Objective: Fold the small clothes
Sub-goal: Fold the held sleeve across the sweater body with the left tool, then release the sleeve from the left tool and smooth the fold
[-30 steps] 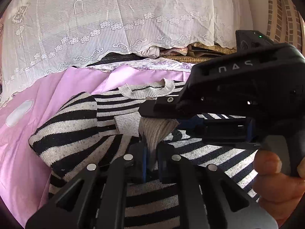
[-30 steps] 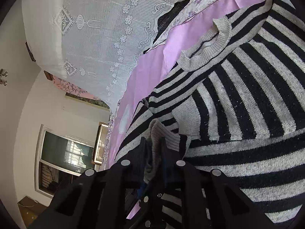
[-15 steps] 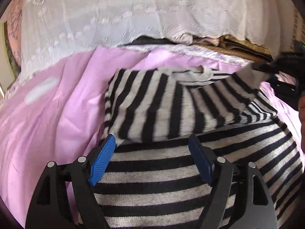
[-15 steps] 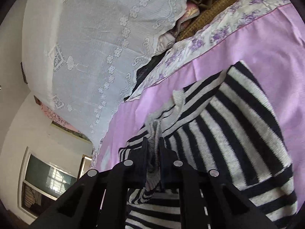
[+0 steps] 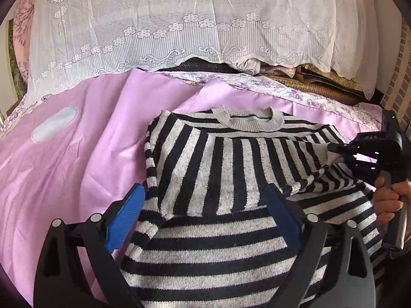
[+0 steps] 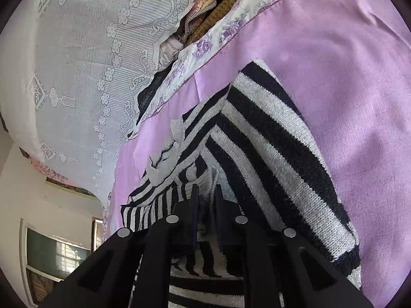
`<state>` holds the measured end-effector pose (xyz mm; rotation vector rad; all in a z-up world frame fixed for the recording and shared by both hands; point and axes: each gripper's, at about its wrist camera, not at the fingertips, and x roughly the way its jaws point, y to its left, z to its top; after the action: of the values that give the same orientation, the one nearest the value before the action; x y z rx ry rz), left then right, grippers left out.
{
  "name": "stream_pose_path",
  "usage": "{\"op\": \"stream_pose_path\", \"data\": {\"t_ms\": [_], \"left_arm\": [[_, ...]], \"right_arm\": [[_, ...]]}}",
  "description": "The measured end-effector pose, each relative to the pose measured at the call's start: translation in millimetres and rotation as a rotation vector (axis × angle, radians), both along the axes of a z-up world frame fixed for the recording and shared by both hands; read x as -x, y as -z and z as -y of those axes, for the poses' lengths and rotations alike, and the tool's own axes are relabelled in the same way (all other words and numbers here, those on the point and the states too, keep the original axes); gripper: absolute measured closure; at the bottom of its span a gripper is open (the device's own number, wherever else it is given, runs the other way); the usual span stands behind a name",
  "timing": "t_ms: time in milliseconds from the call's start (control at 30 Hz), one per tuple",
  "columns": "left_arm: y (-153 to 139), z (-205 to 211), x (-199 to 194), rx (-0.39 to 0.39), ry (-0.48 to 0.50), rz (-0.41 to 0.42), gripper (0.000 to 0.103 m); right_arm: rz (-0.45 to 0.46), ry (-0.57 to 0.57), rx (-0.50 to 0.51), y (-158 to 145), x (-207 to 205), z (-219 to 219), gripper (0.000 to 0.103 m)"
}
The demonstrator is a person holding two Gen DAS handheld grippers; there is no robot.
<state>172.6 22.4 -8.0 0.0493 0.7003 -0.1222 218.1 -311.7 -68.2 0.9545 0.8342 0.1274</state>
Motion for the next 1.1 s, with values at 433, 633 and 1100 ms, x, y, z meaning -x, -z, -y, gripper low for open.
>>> {"op": "stream_pose_path", "data": {"t_ms": [433, 633, 1100], "left_arm": [[14.9, -26.8, -28.7, 0.083, -0.088, -0.122, 0.011], [36.7, -10.4, -52.4, -0.071, -0.086, -0.175, 0.005], [5.1, -22.7, -64.1, 0.092, -0.049, -0.09, 0.005]], "right_arm": [[0.105, -0.164, 0.223, -42.7, 1.6, -64.7, 0.088], [0.037, -0.204, 0.281, -12.5, -10.5, -65.2, 0.08], [0.091, -0.162, 0.172, -25.8, 0.2, -61.8, 0.084]]}}
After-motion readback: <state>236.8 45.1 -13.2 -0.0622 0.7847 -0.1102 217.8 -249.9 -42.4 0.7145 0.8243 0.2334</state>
